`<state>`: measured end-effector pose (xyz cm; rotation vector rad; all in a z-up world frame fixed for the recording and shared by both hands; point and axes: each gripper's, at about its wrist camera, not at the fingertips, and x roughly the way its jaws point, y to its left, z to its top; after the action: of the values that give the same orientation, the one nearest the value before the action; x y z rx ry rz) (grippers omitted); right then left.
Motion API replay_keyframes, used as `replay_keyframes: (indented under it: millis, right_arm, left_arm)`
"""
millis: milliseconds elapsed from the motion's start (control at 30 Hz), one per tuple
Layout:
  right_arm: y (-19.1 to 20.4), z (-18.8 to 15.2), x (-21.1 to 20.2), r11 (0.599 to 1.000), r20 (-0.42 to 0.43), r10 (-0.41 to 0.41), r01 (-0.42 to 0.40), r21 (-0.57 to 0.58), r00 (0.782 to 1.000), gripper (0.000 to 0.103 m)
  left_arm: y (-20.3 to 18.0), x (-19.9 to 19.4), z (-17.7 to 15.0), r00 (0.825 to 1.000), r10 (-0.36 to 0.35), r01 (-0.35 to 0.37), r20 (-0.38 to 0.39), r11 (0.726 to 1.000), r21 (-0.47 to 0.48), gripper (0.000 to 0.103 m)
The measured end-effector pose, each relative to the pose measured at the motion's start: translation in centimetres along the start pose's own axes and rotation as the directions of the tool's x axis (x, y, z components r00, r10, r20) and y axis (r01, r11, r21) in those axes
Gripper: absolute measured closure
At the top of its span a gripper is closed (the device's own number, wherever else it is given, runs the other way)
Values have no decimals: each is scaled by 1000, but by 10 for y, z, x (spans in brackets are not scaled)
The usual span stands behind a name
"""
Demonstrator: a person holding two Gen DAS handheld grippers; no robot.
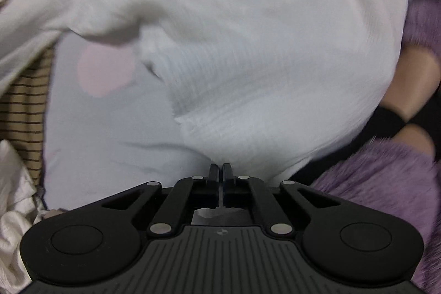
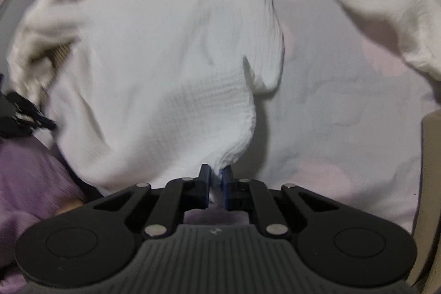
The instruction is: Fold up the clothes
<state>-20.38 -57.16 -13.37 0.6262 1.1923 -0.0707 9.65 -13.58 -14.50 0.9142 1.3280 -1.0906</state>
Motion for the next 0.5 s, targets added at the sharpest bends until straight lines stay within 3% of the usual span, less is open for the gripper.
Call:
replay_keyframes:
  millis: [233,500]
  right_arm:
    - [17,2,-66,999,175,48,-48,-4,983,93]
    - [44,-9,-131,998,317,53,-38,-53,947,93]
  left_arm:
    - [-6,-71,-4,986,8,5,167,997,-77,103]
    - [-17,-152,3,934,18,34,358,990,-138,103]
